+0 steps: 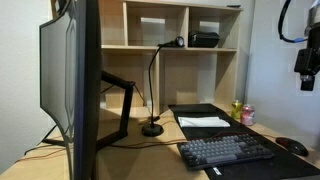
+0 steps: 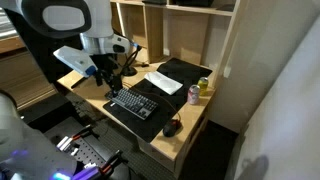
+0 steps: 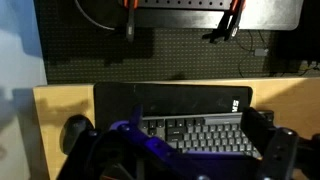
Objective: Place the soda cans on the paper
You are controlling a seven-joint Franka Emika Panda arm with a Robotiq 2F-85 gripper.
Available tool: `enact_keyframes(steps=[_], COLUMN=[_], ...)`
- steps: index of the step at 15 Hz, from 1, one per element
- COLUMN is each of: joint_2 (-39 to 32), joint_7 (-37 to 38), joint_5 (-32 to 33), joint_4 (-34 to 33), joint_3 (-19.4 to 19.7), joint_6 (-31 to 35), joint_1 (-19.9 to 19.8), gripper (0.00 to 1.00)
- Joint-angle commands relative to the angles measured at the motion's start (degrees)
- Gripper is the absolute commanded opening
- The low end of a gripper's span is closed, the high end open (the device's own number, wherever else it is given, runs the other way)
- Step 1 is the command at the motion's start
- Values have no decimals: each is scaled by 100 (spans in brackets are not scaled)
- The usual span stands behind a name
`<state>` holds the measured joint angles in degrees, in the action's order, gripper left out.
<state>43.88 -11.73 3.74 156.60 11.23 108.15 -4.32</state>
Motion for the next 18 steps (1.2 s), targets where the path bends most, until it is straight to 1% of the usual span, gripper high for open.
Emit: enact_keyframes(steps=[1,3,5,6,7,8,9,10,11,15,16,17,18], joint_2=[-8,108,204,119,-139,-321,-315,-48,-63,-65,-558,-894,-1164], joint_7=[-28,521,950,960,1047,1225,1383,1167,1167,1171,1436,1620,1864], joint_5=[-34,-72,-381,-336,-311,-456,-662,-472,-506,-501,-203,20,91], joint_4=[-7,90,214,-394,-738,-1113,-1404,-815,-1021,-905,-846,-755,-866], joint_3=[-47,-180,-141,-24,49,117,164,30,61,10,-150,-198,-181], joint_6=[-8,177,630,304,387,182,-83,295,197,208,666,1344,1731], joint_1=[-49,-225,-237,-373,-447,-478,-487,-458,-489,-476,-628,-732,-799], gripper=[100,100,100,100,100,100,100,100,100,100,100,100,100])
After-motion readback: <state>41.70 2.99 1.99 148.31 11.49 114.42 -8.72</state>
